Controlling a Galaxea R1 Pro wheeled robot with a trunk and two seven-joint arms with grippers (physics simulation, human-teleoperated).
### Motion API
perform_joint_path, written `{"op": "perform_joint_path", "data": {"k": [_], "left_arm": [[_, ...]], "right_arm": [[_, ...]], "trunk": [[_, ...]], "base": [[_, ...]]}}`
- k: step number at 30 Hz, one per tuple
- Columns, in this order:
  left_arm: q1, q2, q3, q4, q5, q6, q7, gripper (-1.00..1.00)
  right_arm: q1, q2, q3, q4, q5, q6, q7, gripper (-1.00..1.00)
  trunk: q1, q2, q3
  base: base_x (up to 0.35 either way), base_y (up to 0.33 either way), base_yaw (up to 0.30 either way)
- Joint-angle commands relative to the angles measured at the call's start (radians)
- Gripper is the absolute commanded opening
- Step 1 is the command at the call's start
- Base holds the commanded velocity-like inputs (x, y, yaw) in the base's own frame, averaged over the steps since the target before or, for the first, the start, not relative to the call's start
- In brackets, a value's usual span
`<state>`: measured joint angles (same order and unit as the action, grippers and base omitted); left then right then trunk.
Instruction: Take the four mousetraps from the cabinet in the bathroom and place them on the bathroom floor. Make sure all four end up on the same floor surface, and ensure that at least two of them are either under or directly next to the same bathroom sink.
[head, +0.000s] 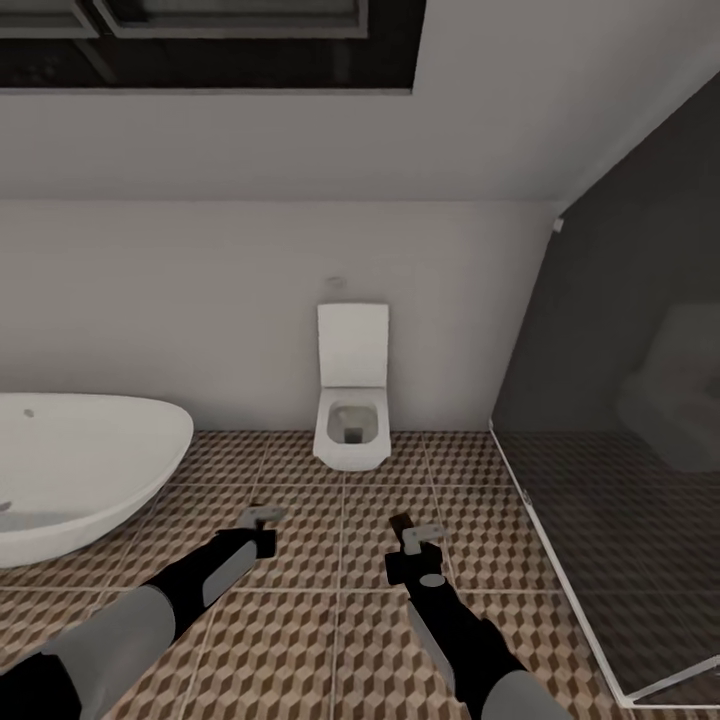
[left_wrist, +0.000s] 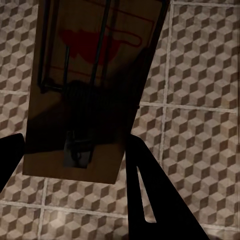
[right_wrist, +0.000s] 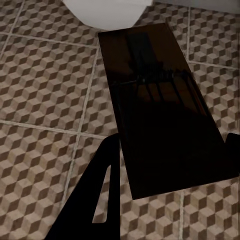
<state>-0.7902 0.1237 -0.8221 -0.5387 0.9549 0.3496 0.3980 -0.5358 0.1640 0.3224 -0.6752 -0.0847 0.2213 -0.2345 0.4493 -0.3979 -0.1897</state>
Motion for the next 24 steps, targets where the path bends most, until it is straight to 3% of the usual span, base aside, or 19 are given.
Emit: {"op": "perform_joint_path", "data": {"k": [1,7,24], "left_arm": [[-0.001,0.001,-0.008,-0.003,0.008,0.002,0.009,-1.0],[-0.001,0.001,-0.009,-0.005,0.008,0.002,0.007,-1.0],[-0.001,-0.002,-0.011,-0.006,0.007,0.002,0.007,-1.0]], "right_arm": [[-0.001,-0.001,0.006,-0.001,-0.01,0.004,-0.009,-1.0],[-0.001,-0.001,0.006,-0.001,-0.01,0.004,-0.009,-1.0],[-0.001,-0.001,0.006,-0.001,-0.01,0.004,-0.009,-1.0]], "trunk": [[0.001,-0.002,-0.001],[0.001,-0.002,0.002],[0.001,-0.002,0.003]], "base": [[0.0,0.0,-0.187],[0.0,0.0,-0.111],[0.0,0.0,-0.004]]}}
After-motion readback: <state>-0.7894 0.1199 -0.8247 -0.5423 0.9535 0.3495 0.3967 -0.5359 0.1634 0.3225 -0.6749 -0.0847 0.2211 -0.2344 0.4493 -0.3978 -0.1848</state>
